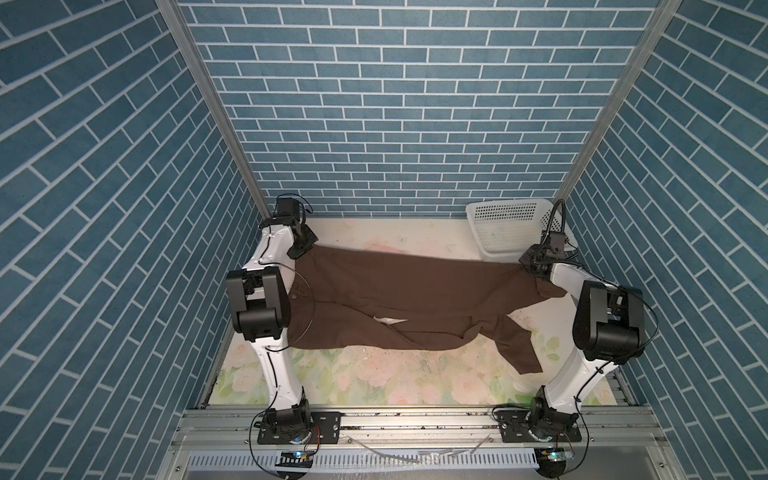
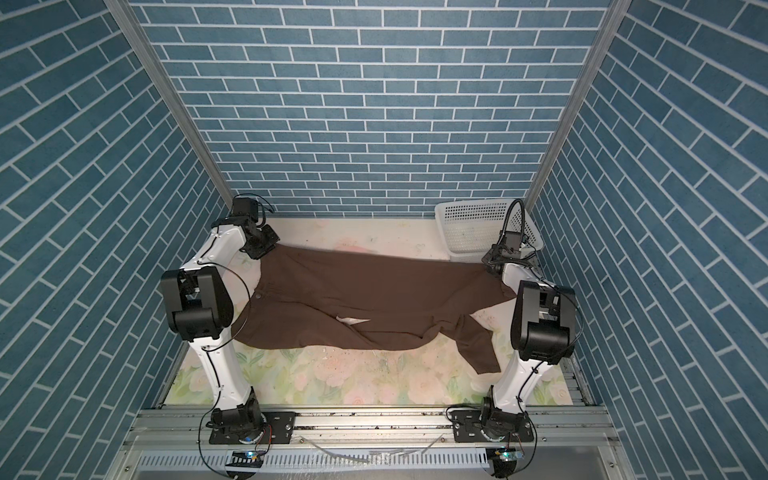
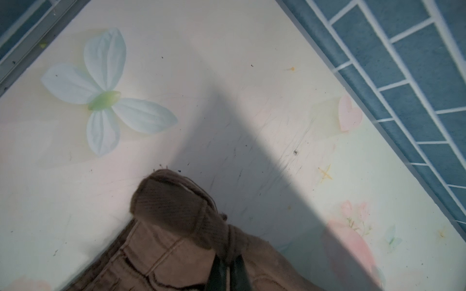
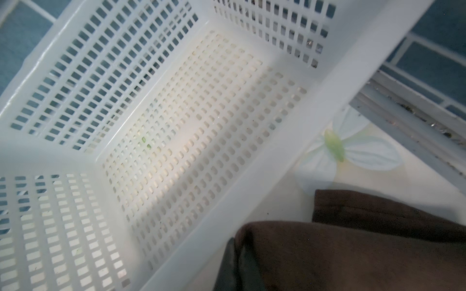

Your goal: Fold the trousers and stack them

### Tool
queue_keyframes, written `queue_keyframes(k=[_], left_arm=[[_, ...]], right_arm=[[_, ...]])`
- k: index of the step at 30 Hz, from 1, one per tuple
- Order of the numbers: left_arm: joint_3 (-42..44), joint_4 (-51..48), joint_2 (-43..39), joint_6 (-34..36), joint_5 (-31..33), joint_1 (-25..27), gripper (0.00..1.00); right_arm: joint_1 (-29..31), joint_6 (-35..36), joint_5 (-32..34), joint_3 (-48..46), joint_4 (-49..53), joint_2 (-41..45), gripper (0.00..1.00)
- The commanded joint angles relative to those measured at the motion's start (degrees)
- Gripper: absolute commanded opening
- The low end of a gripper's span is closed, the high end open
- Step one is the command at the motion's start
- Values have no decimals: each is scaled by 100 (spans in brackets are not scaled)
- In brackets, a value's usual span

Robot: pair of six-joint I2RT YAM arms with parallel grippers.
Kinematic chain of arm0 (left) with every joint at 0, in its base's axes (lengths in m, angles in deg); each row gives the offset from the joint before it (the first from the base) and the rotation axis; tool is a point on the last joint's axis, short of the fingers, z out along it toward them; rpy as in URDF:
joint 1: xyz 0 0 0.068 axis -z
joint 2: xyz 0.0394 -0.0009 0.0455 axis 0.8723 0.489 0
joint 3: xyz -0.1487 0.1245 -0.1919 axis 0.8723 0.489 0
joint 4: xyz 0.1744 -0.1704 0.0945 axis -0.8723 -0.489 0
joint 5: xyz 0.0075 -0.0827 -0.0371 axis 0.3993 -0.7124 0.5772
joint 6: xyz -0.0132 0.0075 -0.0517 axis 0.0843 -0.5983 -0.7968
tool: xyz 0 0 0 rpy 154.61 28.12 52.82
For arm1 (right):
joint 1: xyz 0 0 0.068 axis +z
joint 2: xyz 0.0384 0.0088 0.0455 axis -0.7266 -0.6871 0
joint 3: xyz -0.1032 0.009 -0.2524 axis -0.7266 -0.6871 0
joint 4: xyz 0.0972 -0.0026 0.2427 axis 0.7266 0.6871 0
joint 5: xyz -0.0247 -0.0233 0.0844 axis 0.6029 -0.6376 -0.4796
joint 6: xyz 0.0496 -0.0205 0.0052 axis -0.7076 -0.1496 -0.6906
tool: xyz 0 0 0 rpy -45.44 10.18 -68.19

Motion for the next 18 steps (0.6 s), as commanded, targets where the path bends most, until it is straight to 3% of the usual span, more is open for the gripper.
queue_keyframes(k=[1,5,6,8,10,12,18], left_arm=[[-345,-75,175,-46,262,-86,0],[-685,-191,465,-92,210,-123,0],[-750,-212,526,-127,169,-123,6],[-856,-318,571,-205,62,-123,45],[-760,-261,453,-274,-14,-123,59],[-592,-212,222,-318,18,-123,65],[652,76,-1168,-294,63,-114,65]], right_arm=[[-19,-40,642,85,-281,135,0],[-19,-103,451,498,-142,-102,0],[-19,-126,229,570,-98,-153,14],[-11,-90,-122,624,60,-185,36],[1,-84,-226,482,248,-87,48],[4,-46,-224,240,449,144,53],[138,107,-3,-936,1234,1418,60]])
